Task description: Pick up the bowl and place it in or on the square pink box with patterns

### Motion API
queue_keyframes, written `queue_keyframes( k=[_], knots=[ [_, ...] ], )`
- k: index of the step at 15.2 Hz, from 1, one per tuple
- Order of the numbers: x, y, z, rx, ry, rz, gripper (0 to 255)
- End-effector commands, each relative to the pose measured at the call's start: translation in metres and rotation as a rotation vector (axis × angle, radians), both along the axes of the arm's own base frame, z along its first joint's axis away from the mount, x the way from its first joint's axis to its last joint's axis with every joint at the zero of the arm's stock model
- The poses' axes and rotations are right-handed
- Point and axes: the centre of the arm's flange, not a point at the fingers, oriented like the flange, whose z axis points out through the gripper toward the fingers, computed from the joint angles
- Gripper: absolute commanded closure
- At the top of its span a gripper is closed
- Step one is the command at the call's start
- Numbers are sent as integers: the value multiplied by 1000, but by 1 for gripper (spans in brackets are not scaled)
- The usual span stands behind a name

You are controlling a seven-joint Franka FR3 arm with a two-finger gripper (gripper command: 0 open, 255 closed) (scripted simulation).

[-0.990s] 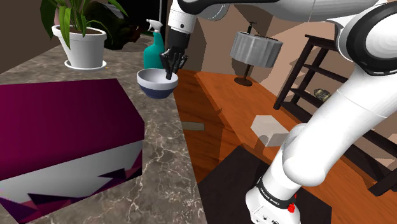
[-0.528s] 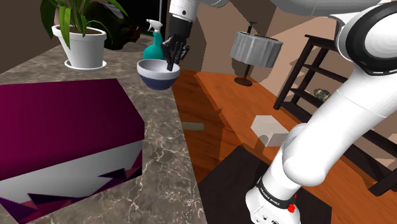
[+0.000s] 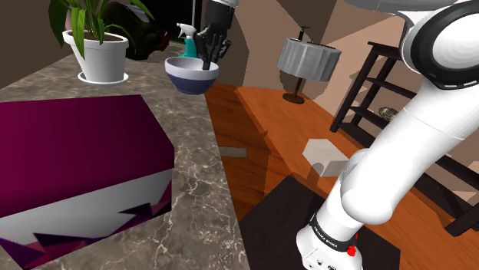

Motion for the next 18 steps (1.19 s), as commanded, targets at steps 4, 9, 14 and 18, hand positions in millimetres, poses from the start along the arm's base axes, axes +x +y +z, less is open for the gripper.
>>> queue_keyframes(
  k=[4, 9, 14, 18],
  knots=[
    [-1, 0, 27, 0, 0, 0, 255],
    [-1, 0, 53, 0, 0, 0, 255],
    [-1, 0, 79, 0, 0, 0, 255],
    [-1, 0, 101, 0, 0, 0, 255]
  ],
)
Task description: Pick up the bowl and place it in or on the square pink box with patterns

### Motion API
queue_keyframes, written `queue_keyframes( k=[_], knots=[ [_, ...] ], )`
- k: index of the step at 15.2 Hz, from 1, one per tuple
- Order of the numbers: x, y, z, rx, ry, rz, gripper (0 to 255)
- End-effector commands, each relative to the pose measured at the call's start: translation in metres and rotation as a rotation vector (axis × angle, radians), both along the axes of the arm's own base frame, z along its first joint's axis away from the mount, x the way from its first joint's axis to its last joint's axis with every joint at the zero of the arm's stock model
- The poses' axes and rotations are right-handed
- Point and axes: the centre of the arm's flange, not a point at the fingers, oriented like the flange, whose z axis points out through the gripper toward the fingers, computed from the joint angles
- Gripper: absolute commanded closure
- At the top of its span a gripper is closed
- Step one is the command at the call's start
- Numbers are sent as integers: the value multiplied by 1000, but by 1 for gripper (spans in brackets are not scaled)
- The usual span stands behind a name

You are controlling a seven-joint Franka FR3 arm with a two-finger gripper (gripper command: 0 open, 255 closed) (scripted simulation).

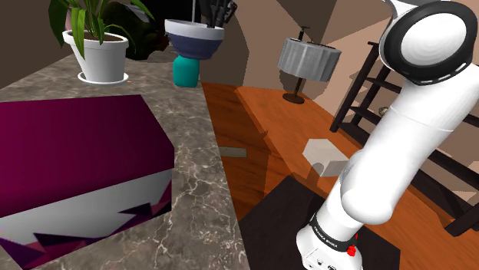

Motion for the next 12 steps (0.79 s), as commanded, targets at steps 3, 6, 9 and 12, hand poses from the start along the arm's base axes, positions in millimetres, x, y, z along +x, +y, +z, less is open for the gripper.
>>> queue_keyframes(
  k=[3, 6, 9, 12],
  knots=[
    [0, 0, 21, 0, 0, 0, 255],
    [-17, 36, 25, 0, 0, 0, 255],
    [-34, 71, 28, 0, 0, 0, 255],
    [-50, 107, 31, 0, 0, 0, 255]
  ],
)
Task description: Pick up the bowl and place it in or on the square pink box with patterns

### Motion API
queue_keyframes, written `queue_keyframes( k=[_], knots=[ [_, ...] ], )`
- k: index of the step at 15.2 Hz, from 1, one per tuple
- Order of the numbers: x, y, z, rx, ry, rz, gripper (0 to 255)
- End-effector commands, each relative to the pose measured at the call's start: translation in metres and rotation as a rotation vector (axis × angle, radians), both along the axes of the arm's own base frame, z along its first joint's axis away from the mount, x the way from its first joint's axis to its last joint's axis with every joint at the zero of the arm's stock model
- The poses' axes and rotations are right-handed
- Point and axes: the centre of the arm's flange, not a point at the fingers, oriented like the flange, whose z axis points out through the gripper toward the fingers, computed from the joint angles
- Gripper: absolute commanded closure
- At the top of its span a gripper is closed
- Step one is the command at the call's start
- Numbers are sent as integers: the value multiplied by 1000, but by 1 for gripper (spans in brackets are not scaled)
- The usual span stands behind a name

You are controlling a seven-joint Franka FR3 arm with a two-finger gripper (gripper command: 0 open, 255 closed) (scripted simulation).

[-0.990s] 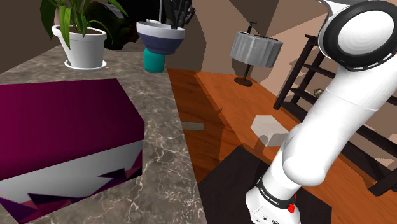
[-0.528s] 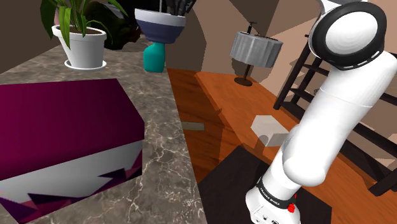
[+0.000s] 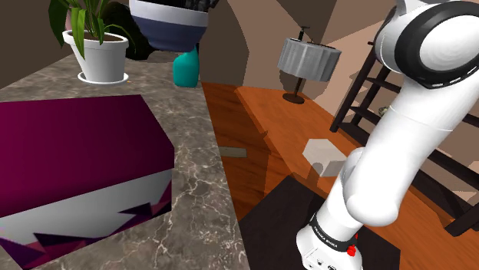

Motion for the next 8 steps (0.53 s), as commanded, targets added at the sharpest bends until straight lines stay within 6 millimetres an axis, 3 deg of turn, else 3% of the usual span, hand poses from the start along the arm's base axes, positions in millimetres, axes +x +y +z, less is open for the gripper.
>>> queue_keyframes(
  k=[1, 8],
  knots=[
    [-12, 24, 4, 0, 0, -2, 255],
    [-52, 107, 12, 0, 0, -2, 255]
  ],
)
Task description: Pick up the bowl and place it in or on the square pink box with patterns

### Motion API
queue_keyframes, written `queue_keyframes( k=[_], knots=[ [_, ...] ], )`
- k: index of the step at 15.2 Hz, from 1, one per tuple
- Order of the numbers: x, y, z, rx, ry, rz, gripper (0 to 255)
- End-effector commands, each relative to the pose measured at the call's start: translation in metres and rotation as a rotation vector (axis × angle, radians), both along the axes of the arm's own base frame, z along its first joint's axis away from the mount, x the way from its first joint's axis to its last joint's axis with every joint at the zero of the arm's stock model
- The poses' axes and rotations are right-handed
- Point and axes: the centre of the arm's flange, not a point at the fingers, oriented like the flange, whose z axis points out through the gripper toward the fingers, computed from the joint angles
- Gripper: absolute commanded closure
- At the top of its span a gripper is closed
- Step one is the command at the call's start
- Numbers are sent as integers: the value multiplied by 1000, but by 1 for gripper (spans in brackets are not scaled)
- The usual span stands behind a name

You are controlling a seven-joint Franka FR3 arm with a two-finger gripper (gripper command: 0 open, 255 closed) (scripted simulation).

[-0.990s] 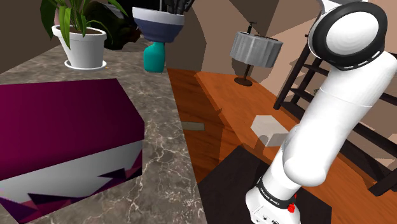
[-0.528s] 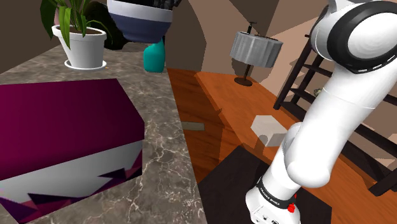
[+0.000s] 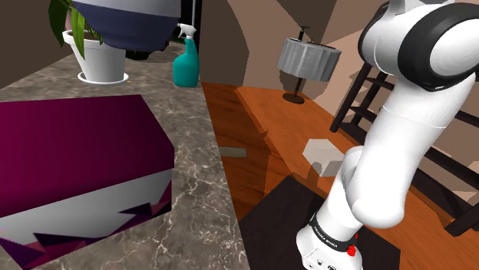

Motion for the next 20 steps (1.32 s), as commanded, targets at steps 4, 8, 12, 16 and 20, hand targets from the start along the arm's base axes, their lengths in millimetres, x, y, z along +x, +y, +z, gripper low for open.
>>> queue_keyframes(
  k=[4, 8, 12, 16, 20],
  knots=[
    [-32, 61, 5, 0, 0, -2, 255],
    [-51, 101, 9, 0, 0, -2, 255],
    [-51, 101, -12, 0, 0, -2, 255],
    [-51, 101, -33, 0, 0, -2, 255],
    [-51, 101, -54, 0, 0, -2, 255]
  ],
)
